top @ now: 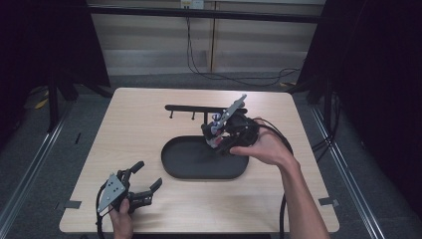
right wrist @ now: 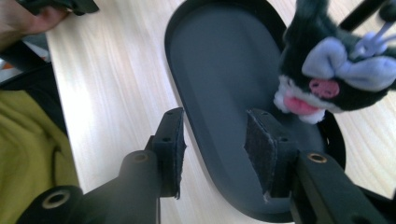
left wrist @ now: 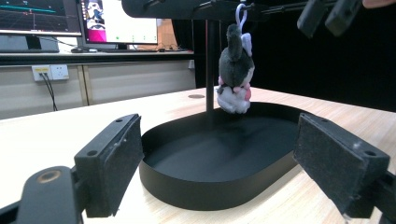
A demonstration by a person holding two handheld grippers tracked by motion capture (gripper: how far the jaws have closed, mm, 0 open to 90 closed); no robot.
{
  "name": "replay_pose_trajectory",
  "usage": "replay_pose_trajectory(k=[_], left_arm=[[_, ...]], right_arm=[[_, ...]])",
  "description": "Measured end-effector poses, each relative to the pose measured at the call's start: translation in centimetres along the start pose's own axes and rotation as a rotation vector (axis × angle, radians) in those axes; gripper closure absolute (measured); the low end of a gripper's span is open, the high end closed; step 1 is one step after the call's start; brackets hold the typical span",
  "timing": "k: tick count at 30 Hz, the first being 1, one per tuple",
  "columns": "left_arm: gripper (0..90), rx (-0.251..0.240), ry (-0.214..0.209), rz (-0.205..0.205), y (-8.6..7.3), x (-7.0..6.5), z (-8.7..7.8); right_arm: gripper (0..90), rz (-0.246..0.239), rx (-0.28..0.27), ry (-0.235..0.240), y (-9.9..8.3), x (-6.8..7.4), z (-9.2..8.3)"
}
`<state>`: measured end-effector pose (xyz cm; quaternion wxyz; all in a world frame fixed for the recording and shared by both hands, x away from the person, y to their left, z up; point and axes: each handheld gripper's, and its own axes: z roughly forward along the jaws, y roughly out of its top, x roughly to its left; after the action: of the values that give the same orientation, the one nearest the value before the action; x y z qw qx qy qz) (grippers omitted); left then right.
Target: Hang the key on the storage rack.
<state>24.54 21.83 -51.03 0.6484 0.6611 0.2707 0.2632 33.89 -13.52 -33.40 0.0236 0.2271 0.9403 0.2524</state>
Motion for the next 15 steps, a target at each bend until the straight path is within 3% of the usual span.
replay_pose_trajectory(k=[2, 3, 4, 10, 15], left_arm=[[15.4, 0.001, 0.0, 0.001, 0.0, 0.0, 0.0], [15.4, 0.0, 0.001, 0.001, 0.0, 0.0, 0.0], [15.4, 0.0, 0.001, 0.0, 0.0, 0.0, 0.0], [15.4, -0.001, 0.001, 0.001, 0.0, 0.0, 0.0], [15.4, -0.001, 0.002, 0.0, 0.0, 0.0, 0.0]], right_arm=[[56.2, 0.003, -0.023, -0.006, -0.8, 0.3, 0.3], [53.3, 0.014, -0.082, 0.005, -1.6, 0.8, 0.6], [51.4, 0.007, -0.102, 0.006, -2.0, 1.1, 0.8], [41.0, 0.002, -0.156, -0.047, -3.8, 2.3, 2.5], [31.9, 0.046, -0.225, -0.063, -5.6, 2.5, 3.7]])
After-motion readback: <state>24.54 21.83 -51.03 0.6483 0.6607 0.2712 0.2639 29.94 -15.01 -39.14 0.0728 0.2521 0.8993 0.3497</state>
